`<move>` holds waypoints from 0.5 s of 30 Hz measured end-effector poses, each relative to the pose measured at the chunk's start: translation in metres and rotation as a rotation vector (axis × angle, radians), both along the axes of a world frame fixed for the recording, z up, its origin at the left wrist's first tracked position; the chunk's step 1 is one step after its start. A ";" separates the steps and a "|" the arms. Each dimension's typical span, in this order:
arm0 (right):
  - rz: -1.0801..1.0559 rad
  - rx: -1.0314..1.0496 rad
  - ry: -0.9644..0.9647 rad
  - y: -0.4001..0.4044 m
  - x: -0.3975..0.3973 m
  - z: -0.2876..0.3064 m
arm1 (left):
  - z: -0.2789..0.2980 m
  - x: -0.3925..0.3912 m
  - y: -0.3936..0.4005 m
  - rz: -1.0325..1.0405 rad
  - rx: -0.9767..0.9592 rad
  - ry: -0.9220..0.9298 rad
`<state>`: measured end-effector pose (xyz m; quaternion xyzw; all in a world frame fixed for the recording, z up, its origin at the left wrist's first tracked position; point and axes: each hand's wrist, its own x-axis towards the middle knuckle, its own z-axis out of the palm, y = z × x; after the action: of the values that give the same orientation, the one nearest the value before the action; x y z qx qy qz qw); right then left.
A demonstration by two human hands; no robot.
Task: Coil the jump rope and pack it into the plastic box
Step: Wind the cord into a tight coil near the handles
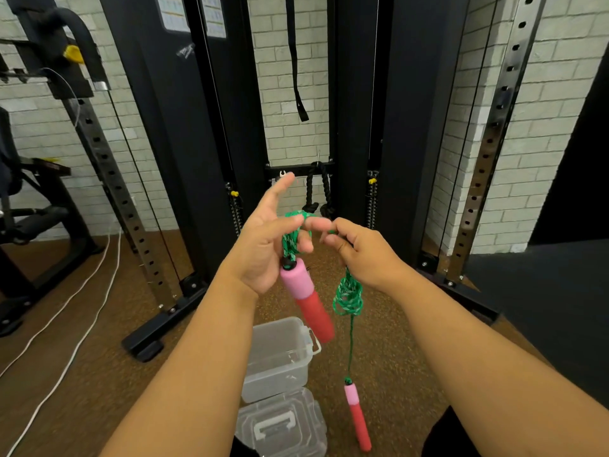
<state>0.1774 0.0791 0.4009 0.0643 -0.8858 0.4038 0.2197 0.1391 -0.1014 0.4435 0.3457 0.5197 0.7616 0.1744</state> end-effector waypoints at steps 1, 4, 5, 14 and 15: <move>0.010 0.002 -0.024 0.000 0.001 -0.002 | 0.003 0.000 -0.001 0.032 0.016 0.017; 0.044 -0.043 -0.109 0.000 0.003 -0.011 | 0.010 -0.003 -0.005 0.136 0.043 0.083; 0.044 -0.061 -0.131 0.001 0.004 -0.015 | 0.012 -0.004 -0.007 0.166 0.049 0.099; 0.090 -0.433 -0.354 0.014 0.018 -0.038 | 0.022 -0.011 -0.022 0.388 0.121 0.051; 0.075 -0.449 -0.347 0.014 0.018 -0.039 | 0.020 -0.012 -0.021 0.415 0.098 0.049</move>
<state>0.1954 0.0931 0.3620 -0.0234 -0.7956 0.6025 0.0585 0.1276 -0.1223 0.4640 0.2578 0.5459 0.7970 -0.0157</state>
